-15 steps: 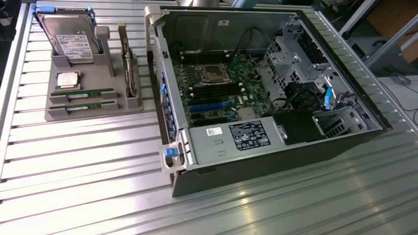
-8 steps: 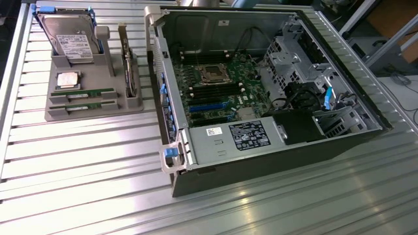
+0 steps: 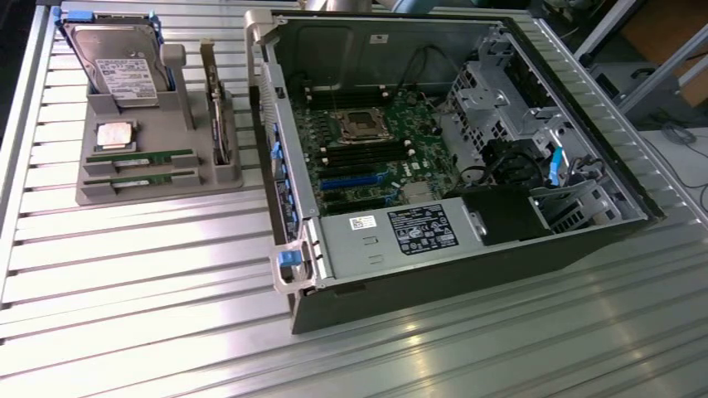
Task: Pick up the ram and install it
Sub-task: 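Reach for the ram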
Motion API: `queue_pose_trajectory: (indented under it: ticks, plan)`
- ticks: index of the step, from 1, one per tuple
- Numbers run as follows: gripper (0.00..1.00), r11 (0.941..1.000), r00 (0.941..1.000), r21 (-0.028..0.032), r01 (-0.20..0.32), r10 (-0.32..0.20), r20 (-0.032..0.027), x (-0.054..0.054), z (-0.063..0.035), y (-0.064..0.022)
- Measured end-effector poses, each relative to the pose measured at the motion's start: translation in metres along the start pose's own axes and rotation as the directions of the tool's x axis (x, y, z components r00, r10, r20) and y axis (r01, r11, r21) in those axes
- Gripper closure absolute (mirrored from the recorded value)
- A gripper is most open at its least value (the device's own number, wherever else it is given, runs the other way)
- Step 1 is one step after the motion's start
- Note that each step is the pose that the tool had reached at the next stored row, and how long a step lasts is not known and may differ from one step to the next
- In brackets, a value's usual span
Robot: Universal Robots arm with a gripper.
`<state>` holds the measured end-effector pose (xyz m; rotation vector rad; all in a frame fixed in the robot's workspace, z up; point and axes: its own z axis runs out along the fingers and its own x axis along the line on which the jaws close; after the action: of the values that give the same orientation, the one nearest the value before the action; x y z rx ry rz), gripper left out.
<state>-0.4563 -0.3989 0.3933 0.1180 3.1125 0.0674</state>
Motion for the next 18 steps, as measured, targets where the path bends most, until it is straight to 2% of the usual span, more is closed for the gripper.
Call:
queue_pose_trajectory:
  ticks: [10, 18]
  plan:
    - [0.89, 1.0000, 1.0000, 0.0000, 0.000, 0.000, 0.0000, 0.011, -0.0003, -0.0008]
    - [0.89, 1.0000, 1.0000, 0.0000, 0.000, 0.000, 0.0000, 0.012, -0.0003, -0.0009]
